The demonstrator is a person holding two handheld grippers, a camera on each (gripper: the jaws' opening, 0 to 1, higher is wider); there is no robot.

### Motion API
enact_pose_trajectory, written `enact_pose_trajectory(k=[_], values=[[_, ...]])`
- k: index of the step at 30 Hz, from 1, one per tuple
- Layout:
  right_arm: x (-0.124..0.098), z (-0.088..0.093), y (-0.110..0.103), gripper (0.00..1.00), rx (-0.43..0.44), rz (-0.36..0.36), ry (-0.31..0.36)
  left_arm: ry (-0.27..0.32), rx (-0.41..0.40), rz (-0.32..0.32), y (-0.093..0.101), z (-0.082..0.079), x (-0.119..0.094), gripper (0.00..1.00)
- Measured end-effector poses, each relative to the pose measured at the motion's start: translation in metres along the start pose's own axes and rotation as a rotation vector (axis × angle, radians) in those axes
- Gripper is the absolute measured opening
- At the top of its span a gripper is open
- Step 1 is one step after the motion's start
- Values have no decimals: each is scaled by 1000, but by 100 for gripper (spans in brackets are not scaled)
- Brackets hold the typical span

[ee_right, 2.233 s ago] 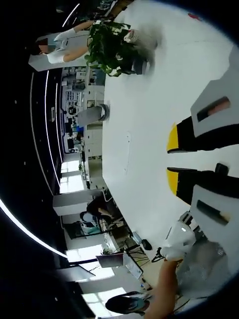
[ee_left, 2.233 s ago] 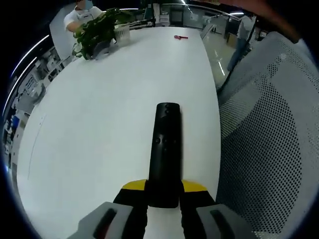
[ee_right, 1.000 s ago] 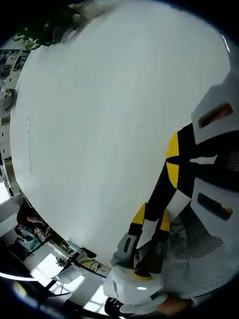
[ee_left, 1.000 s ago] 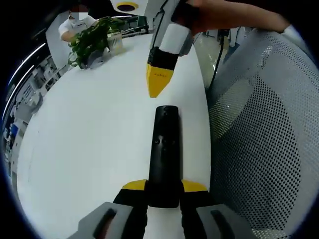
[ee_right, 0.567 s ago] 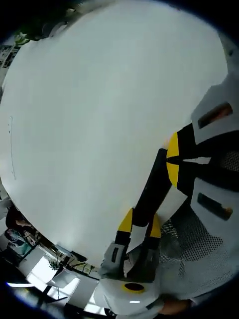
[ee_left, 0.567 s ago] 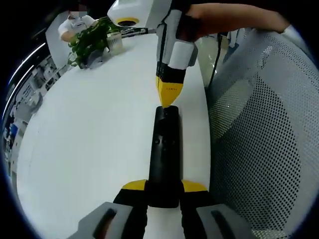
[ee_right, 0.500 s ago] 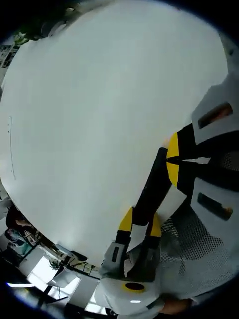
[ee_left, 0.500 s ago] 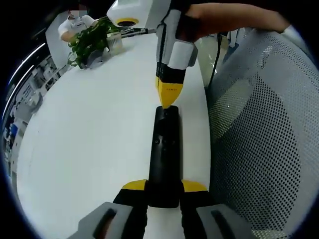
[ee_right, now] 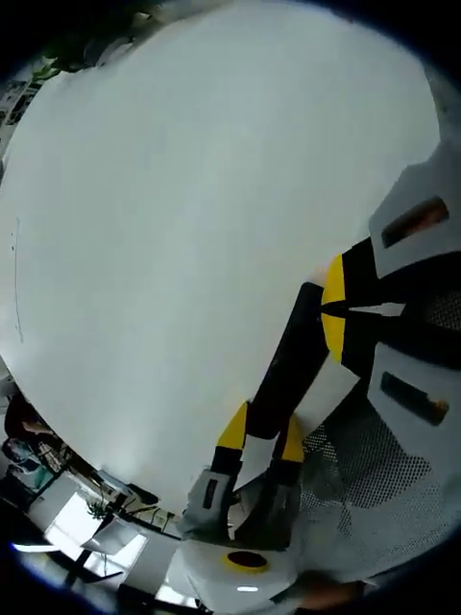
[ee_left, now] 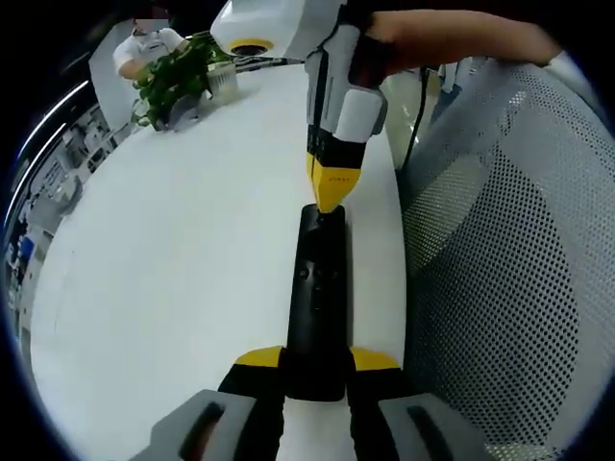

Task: Press the specified remote control buttons in sequence, fully releasing each button before pressing the next.

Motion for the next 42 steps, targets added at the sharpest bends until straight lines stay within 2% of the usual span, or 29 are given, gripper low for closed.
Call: enact_pose_trajectory(k=[20,21,32,42], values=[[0,2,-4,0,-23,0,-13,-2,14,0,1,-1,-1,24],[0,3,-4,0,-52,2,-9,-2,16,0,1,-1,-1,24],[1,4,-8,0,-150,34,3,9,-10,5,0,0,0,25],[-1,3,-8,0,-102,30,-8,15,0,5,0,1,0,25]])
Point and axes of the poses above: the point that each gripper's makers call its tool centre point, and the gripper's own axes: x roughly forward along the fingers, y roughly to its right, z roughly out of its underside, the point moved 10 cm from there along -x, roughly backward along the fingers, and after that the axes turned 4 degrees about x, right-handed, at the moved point
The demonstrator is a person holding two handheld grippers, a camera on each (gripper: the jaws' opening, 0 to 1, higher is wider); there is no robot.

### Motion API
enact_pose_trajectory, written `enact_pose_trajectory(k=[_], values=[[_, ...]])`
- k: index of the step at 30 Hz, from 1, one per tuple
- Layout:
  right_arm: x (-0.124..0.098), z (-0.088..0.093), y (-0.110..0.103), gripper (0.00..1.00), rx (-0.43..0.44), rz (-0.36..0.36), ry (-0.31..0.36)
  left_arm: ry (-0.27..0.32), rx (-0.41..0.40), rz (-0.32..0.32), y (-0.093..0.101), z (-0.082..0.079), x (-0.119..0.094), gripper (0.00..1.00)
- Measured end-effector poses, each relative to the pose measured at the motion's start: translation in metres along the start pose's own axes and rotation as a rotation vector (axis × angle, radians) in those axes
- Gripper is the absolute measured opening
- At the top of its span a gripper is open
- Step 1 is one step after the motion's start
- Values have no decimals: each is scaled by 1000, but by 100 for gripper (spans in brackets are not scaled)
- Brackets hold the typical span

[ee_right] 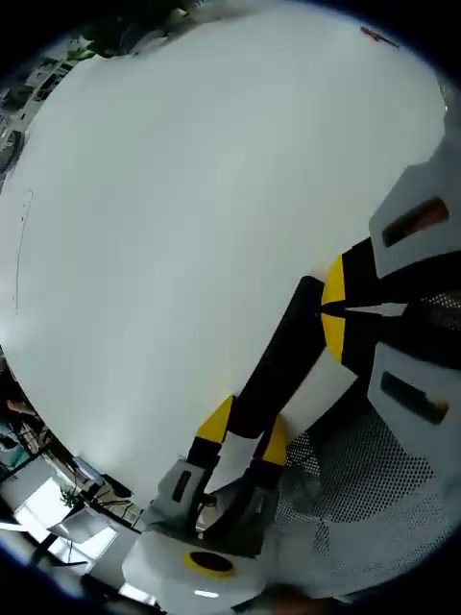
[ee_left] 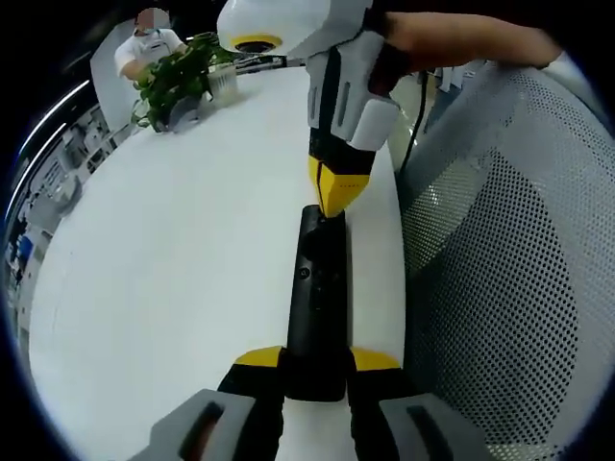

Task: Press the specified remote control buttons in sequence, fully releasing each button before pressing the next.

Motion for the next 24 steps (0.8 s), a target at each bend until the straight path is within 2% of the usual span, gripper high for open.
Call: enact_pose_trajectory(k=[3,7,9,14,16,21,24], values=[[-4,0,4,0,10,19,14,0,1,1,0,0,0,25],[-2,-1,5,0,38,-10,15,-3,3,2,-1,0,1,25],[-1,-1,5,0,17,15,17,-2,3,2,-1,0,1,25],[0,-1,3,0,-9,24,13,-2,-1,2,-1,0,0,25],[0,0,1,0,-54,39,14,-2,-6,2,0,0,0,25],[1,-2,0,0,-71,55,6,0,-10,2,-1,0,0,25],[0,0,3,0,-48,41,16,1,-11,2,-1,0,1,25]])
Point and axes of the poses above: the point that each gripper's makers call its tool centre point, and the gripper's own axes: x roughly forward along the fingers, y roughly to its right, z roughly out of its underside, the point moved 10 cm from there along -x, roughly backward along the fingers, and after that the axes turned 4 degrees about x, right-handed, at the moved point
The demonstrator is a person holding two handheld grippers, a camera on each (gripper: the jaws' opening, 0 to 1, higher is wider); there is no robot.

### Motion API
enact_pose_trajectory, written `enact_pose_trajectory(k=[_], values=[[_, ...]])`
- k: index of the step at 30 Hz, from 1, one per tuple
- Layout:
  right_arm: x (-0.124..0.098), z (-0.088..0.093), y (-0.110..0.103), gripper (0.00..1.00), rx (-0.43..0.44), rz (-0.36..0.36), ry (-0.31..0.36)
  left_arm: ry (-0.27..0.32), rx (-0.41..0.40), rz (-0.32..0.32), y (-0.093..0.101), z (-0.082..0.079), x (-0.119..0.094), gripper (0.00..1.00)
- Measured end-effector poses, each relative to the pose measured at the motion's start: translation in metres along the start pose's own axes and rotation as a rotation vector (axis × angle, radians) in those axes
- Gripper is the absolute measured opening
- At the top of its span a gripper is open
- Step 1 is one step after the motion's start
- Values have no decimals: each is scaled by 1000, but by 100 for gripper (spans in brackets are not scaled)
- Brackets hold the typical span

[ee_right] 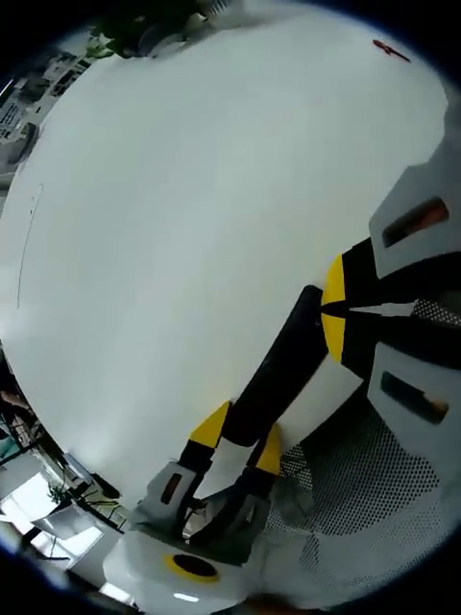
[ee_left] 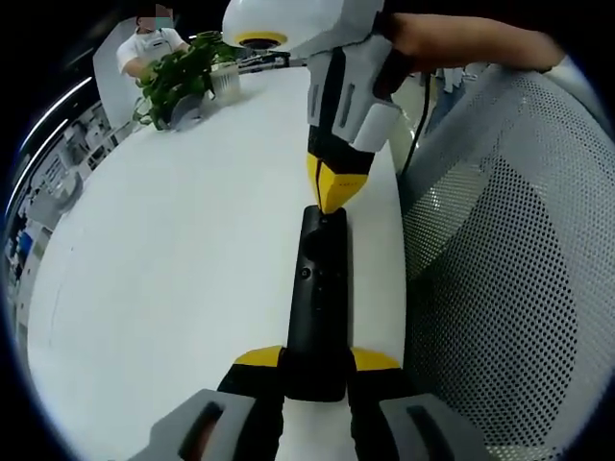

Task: Press the specified remote control buttons in sequence, fully releasing each button before pressing the next.

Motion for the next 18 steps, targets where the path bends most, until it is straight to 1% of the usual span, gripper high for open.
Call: enact_pose_trajectory(k=[6,13,18], values=[[1,0,3,0,29,-19,12,-1,-6,-2,0,0,1,25],[2,-1,4,0,17,-22,10,15,-12,0,0,1,0,25],[1,0,5,0,59,-46,15,34,-13,-2,0,3,-1,25]])
Point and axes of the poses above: the point that each gripper's makers call its tool centre point, and the gripper's own axes: x roughly forward along the fingers, y roughly to its right, z roughly out of its underside, the point moved 10 cm from there along -x, roughly backward along the fingers, and after that the axes turned 4 degrees about x, right-handed, at the moved point
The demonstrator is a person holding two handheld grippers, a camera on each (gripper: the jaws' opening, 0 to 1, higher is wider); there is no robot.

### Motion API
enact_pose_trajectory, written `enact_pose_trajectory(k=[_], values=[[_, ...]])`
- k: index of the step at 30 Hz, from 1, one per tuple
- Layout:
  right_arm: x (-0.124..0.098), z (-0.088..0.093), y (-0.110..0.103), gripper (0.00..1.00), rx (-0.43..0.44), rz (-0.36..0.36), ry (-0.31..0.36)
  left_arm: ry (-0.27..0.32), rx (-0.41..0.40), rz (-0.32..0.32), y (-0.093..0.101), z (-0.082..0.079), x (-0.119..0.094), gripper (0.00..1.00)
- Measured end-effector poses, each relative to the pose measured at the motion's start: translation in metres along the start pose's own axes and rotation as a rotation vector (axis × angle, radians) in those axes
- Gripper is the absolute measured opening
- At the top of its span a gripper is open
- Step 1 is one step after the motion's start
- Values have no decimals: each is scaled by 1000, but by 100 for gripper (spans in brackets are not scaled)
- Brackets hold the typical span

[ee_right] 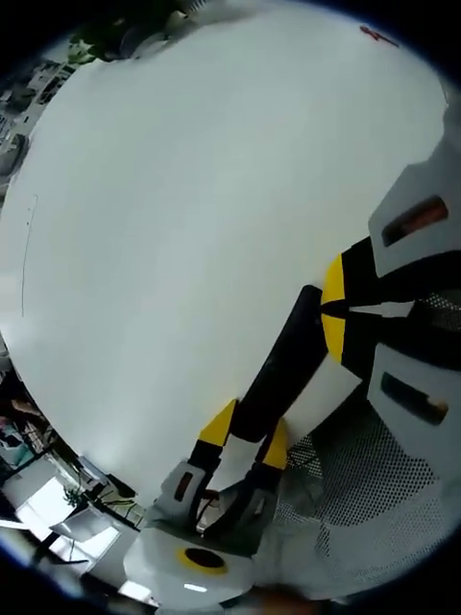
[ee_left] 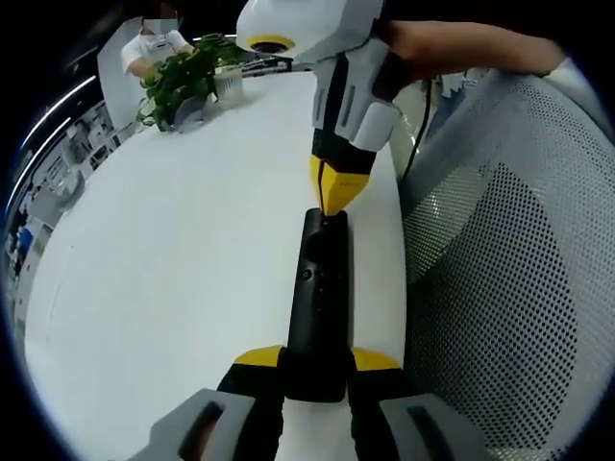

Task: Press the specified remote control buttons in sequence, fully releasing each button before pressing the next.

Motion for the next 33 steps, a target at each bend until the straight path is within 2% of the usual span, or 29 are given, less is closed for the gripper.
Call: enact_pose_trajectory(k=[10,19,24,33], values=[[-1,-4,-3,0,13,-44,33,1,6,-1,0,0,-1,25],[2,-3,-8,0,-3,-68,20,0,3,-1,0,0,0,25],[6,-2,-10,0,-42,-47,-5,2,1,-2,0,0,0,25],[5,-2,-12,0,-63,-35,-9,-3,8,-3,-1,0,1,25]])
Point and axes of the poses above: the point that each gripper's makers call its tool centre point, and the gripper's own axes: x roughly forward along the fingers, y roughly to its right, z roughly out of its underside, the point moved 10 cm from there along -x, roughly backward along the fingers, and after that the axes turned 4 degrees about x, right-handed, at the moved point
